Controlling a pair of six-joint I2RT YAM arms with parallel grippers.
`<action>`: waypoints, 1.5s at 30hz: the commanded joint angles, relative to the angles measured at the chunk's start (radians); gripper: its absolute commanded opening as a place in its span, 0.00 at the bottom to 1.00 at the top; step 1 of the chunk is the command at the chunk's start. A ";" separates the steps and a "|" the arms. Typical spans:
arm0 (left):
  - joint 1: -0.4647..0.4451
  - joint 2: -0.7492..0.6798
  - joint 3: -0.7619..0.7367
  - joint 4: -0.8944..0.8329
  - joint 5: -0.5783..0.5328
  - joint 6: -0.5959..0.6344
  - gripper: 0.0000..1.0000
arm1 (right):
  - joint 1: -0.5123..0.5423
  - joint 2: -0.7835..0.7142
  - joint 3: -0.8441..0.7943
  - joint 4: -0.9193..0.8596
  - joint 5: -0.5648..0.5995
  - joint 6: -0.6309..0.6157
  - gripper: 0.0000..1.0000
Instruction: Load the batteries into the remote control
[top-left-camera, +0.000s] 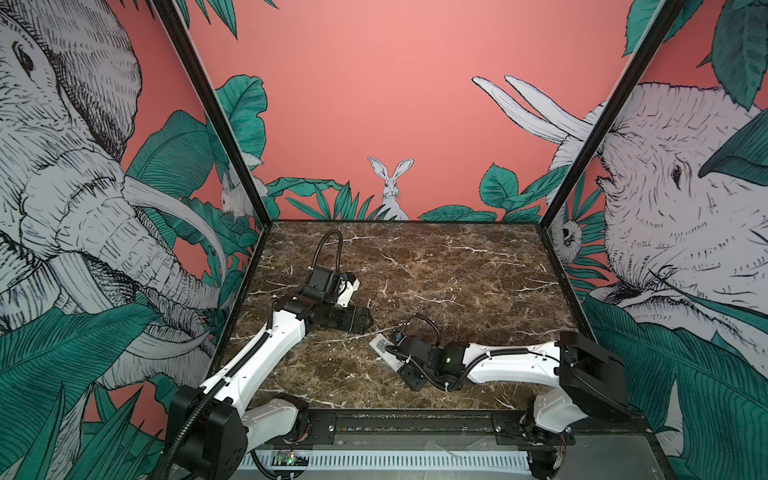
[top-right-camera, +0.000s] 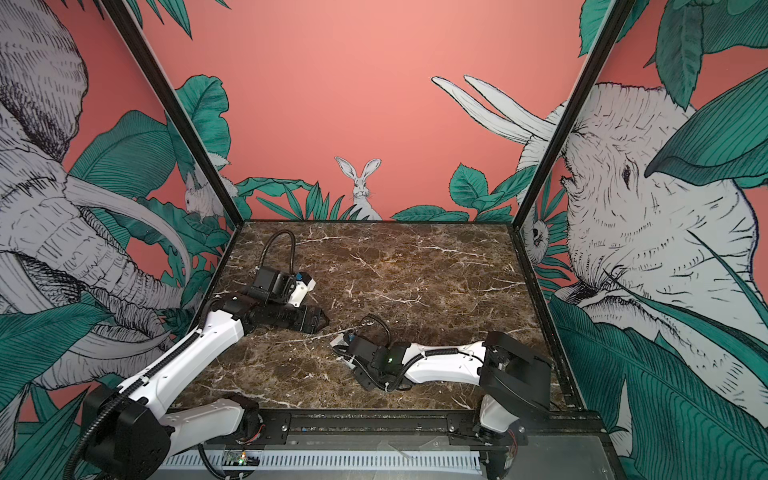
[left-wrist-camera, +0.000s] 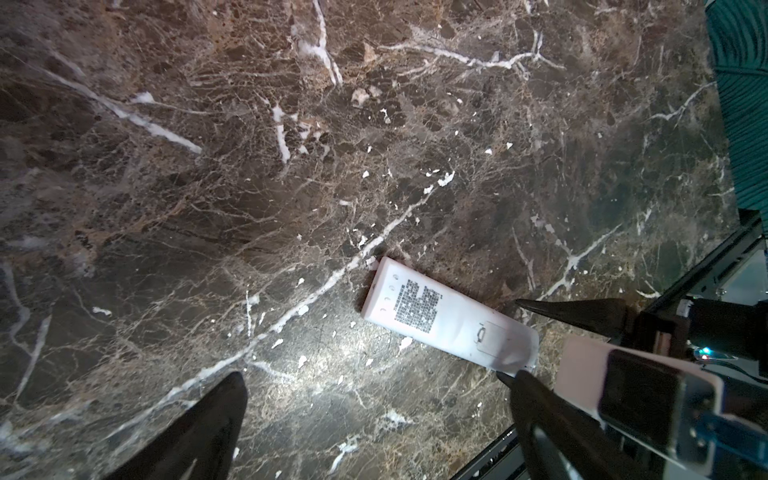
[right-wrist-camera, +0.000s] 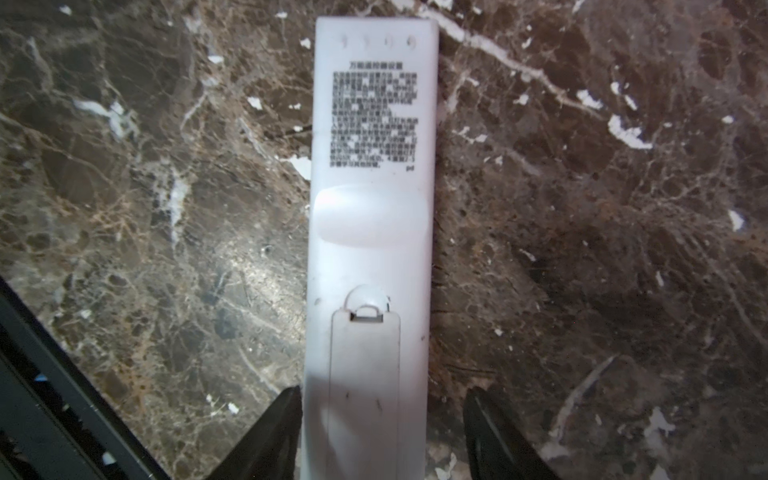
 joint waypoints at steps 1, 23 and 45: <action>0.009 -0.023 -0.006 -0.012 -0.005 -0.002 0.99 | 0.001 0.044 0.014 -0.020 0.017 0.009 0.64; 0.009 -0.113 -0.039 0.164 0.105 -0.095 0.99 | -0.109 -0.050 0.084 -0.046 -0.093 -0.039 0.32; -0.150 -0.058 -0.117 1.099 0.558 -0.315 1.00 | -0.595 -0.457 -0.004 0.507 -1.099 0.359 0.31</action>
